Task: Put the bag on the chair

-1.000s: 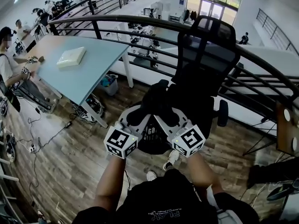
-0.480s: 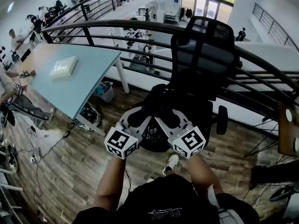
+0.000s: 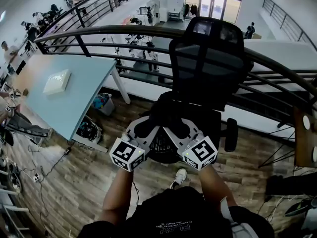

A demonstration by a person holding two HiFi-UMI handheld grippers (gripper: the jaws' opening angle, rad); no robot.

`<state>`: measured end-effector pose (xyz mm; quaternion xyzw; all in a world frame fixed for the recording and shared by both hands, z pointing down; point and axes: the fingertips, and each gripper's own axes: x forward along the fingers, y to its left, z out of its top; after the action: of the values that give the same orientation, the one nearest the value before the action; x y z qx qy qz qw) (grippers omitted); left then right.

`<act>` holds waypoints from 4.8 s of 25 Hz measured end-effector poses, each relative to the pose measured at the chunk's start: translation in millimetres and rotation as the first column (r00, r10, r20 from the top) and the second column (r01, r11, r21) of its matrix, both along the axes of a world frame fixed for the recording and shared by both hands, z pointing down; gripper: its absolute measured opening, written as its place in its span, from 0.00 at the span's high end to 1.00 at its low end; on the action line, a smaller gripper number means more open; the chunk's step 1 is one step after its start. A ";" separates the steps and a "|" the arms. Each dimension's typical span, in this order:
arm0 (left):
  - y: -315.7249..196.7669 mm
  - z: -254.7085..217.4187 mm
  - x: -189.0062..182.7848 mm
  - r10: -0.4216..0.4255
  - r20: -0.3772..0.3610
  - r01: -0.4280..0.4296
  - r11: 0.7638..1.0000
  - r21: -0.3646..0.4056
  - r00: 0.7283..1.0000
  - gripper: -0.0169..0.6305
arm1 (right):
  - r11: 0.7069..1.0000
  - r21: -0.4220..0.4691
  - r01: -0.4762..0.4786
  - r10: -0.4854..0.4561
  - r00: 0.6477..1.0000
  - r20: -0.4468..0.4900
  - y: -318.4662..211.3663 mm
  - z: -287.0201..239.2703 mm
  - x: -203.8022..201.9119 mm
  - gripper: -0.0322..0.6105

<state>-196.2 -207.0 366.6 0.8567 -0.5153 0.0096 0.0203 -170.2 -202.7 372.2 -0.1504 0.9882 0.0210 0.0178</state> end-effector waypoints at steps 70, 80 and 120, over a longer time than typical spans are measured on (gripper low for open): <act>-314.0 257.0 66.4 0.204 -0.104 -0.228 0.913 -0.338 0.973 0.84 | 0.913 -0.289 -0.289 0.220 0.943 -0.249 -308.2 251.5 64.9 0.85; -322.1 268.3 81.1 0.250 -0.044 -0.250 0.903 -0.349 0.967 0.83 | 0.877 -0.360 -0.317 0.254 0.943 -0.214 -316.1 265.1 80.4 0.84; -267.1 290.9 60.6 0.125 0.003 -0.112 0.893 -0.437 0.992 0.55 | 0.700 -0.426 -0.572 0.430 0.815 -0.388 -267.2 329.3 151.1 0.52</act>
<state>-135.6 -474.0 657.5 0.8600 -0.4472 0.1391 0.2028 -19.0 -469.9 701.5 -0.4108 0.8688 -0.2259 -0.1595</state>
